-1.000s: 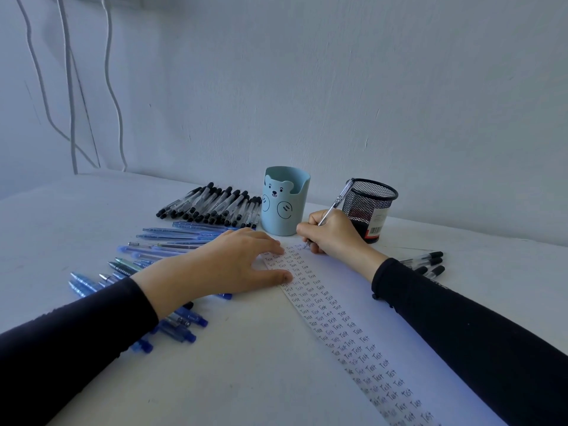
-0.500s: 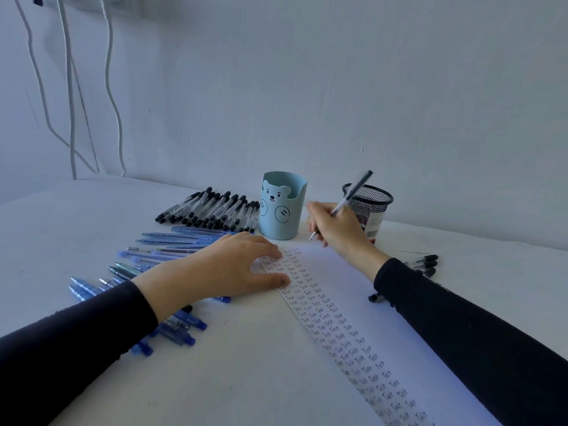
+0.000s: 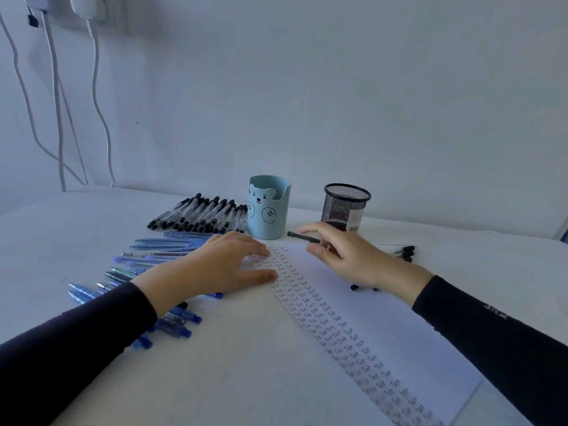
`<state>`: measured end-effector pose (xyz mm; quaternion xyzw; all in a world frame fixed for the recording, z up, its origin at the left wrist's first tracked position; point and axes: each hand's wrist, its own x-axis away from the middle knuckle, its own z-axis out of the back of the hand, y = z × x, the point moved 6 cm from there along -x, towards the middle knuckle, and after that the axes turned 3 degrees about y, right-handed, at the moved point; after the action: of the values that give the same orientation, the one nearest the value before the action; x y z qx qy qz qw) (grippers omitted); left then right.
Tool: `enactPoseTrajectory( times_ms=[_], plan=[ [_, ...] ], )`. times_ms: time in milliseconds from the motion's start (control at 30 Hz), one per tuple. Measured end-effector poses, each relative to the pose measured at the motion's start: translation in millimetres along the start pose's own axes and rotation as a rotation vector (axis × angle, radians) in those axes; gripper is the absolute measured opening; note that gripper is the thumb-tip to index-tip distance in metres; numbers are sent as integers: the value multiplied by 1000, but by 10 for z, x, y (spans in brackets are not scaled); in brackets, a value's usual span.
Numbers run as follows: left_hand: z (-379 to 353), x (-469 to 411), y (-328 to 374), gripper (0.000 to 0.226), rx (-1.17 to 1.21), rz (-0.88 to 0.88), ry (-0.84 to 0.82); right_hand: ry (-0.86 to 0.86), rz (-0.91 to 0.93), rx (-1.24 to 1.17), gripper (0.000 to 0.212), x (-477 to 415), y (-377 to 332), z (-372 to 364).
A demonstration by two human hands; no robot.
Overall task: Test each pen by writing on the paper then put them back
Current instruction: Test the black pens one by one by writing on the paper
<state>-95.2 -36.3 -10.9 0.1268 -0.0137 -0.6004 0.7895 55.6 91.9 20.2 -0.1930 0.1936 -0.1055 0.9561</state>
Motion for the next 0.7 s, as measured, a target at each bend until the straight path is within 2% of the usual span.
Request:
enactPoseTrajectory(
  times_ms=[67,133,233,333,433,533,633,700],
  plan=[
    [4,0,3,90,4,4,-4,24,79,64,24,80,10,-14],
    [6,5,8,104,13,-3,-1,7,91,73,27,110,66,-15],
    [7,12,-7,113,29,8,7,-81,24,42,29,149,126,-57],
    [5,2,3,115,35,15,13,-239,-98,33,34,206,175,-138],
    [10,2,-5,113,35,5,19,-252,-128,31,45,203,138,43],
    [93,6,78,100,79,-87,90,-243,-211,-2,30,212,145,412],
    [148,-3,367,62,193,-196,182,-411,-288,108,21,290,203,563],
    [99,-46,563,40,181,-209,217,-519,-353,169,20,352,261,530]
  ],
)
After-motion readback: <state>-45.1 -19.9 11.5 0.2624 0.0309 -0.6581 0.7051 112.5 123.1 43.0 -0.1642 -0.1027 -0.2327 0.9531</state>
